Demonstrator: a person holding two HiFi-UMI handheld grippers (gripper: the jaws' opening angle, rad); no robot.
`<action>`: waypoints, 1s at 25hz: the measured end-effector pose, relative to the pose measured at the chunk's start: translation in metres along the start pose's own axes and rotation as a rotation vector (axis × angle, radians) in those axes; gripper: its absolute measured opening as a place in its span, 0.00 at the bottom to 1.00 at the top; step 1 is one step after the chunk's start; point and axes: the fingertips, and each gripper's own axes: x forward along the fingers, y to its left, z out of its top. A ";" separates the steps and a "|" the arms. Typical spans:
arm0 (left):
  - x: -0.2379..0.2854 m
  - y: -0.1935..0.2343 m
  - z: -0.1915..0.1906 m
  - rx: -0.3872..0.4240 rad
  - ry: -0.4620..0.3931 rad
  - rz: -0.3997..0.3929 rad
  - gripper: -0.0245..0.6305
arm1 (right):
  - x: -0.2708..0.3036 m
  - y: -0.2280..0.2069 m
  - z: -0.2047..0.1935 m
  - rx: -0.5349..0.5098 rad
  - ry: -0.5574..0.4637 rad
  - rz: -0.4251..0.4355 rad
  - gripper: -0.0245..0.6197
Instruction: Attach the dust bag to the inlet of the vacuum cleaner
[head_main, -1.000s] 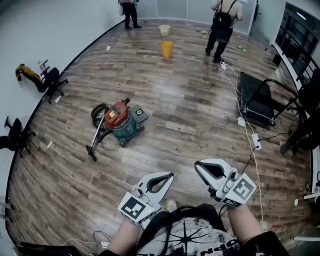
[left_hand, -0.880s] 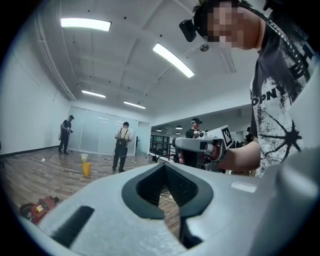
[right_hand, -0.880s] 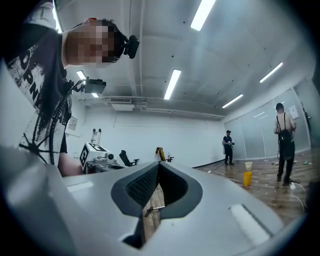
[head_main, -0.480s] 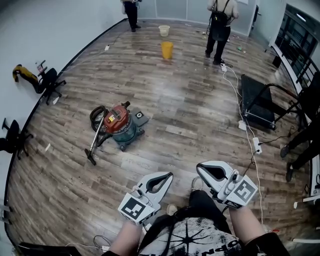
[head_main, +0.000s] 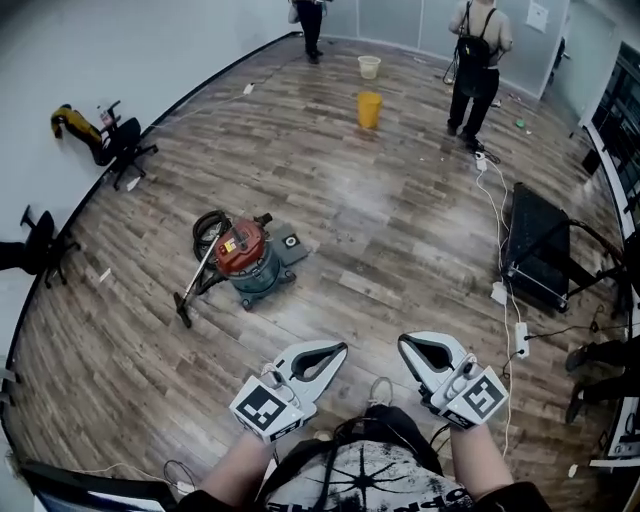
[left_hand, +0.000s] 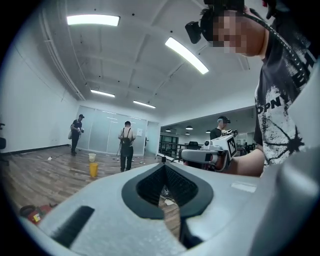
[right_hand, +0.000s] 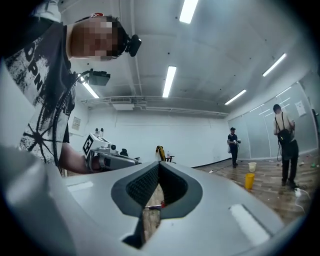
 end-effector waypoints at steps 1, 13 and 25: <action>0.018 0.004 0.005 0.010 -0.005 0.000 0.04 | -0.001 -0.015 0.003 -0.014 0.002 0.015 0.05; 0.170 0.017 0.023 0.036 0.008 0.001 0.04 | -0.048 -0.155 0.005 -0.065 0.012 0.053 0.05; 0.225 0.054 0.034 0.076 -0.044 0.000 0.04 | -0.032 -0.211 0.005 -0.092 0.011 0.074 0.05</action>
